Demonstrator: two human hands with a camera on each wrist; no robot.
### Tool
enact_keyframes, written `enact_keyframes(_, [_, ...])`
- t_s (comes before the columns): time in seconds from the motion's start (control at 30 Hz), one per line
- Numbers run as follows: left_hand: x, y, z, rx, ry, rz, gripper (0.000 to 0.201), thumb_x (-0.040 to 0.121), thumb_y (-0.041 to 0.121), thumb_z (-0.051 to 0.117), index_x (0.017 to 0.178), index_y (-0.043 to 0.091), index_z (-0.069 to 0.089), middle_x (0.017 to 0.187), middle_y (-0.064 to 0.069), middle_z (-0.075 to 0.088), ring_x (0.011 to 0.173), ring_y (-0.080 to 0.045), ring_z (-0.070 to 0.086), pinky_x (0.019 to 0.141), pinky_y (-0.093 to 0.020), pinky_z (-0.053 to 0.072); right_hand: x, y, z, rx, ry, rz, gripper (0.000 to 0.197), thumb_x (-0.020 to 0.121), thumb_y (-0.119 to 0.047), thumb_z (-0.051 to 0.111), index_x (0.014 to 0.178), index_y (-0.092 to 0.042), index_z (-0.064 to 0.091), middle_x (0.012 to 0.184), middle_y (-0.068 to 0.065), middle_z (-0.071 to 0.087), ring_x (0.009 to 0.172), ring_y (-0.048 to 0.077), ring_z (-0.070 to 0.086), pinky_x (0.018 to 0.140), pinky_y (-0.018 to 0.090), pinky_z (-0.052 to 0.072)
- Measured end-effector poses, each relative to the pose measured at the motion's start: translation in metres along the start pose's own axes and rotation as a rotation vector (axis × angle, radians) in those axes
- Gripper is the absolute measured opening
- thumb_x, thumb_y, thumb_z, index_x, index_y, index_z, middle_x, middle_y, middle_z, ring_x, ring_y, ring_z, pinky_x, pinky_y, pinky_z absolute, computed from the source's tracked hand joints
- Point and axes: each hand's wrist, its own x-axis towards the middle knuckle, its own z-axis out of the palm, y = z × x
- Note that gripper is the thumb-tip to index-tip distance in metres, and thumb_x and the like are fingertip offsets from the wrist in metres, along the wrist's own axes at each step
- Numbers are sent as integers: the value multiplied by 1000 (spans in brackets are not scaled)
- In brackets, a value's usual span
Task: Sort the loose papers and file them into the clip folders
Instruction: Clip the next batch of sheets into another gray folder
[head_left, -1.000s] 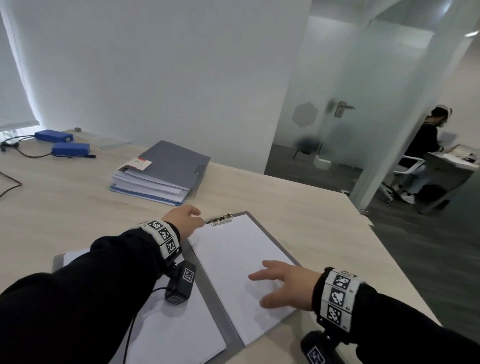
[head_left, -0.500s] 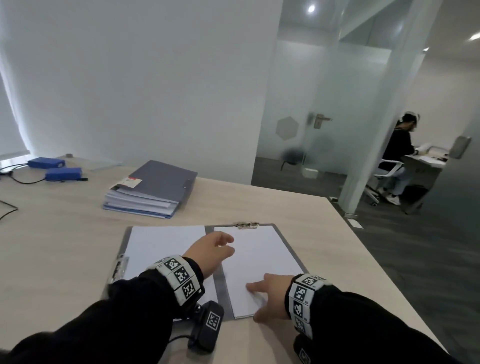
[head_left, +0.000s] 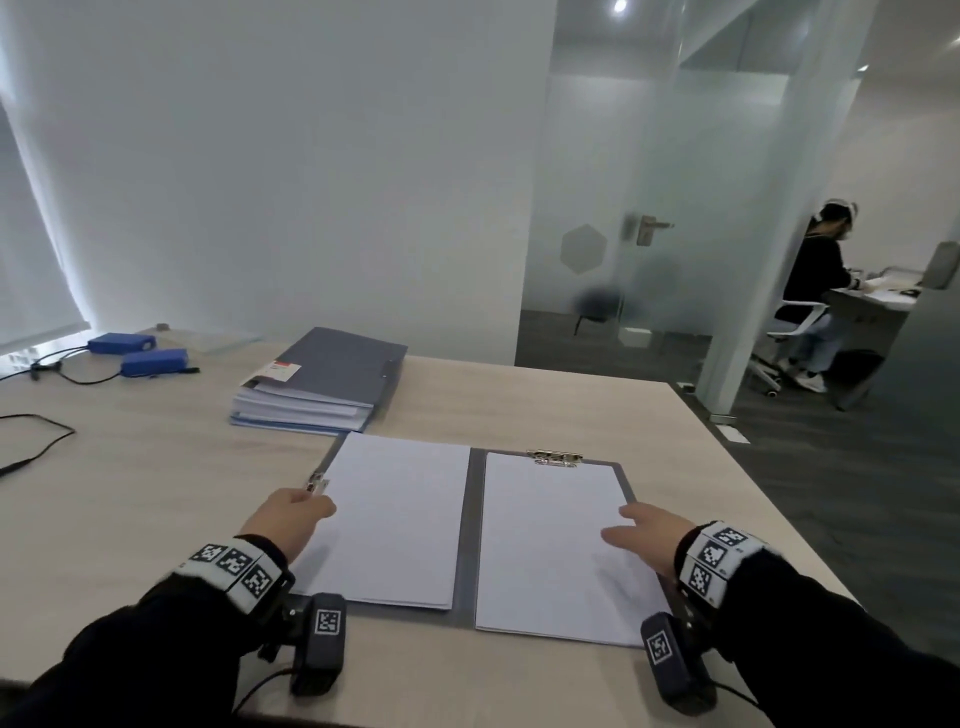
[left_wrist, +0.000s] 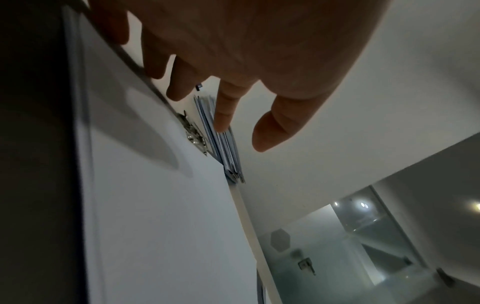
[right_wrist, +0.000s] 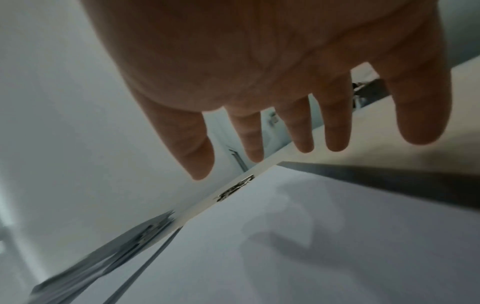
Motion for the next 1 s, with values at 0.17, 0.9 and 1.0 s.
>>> enact_keyframes(0.17, [15,5,-11,25,0,40,38,74,39,69,93,7,68,103,-25,69,97,-38,64,82,-38,44,11,10,0,59,53,47,66,91,-46,57,147,-18,37,153,1,37,137,23,39,109,30,31])
enact_keyframes(0.9, [-81,113,126,-107,-430,375,34,89,20,70,121,21,61,125,1,63,105,-10,57,92,-21,40,7,59,-28,955,37,262,73,85,-81,27,110,-23,64,114,15,64,87,33,65,70,38,49])
enact_keyframes(1.0, [-74,99,139,219,-553,324,62,79,40,72,136,25,53,133,0,57,117,-16,55,96,-25,41,10,75,-32,1001,-27,248,78,84,-82,23,111,-22,64,113,8,67,96,30,64,75,39,44])
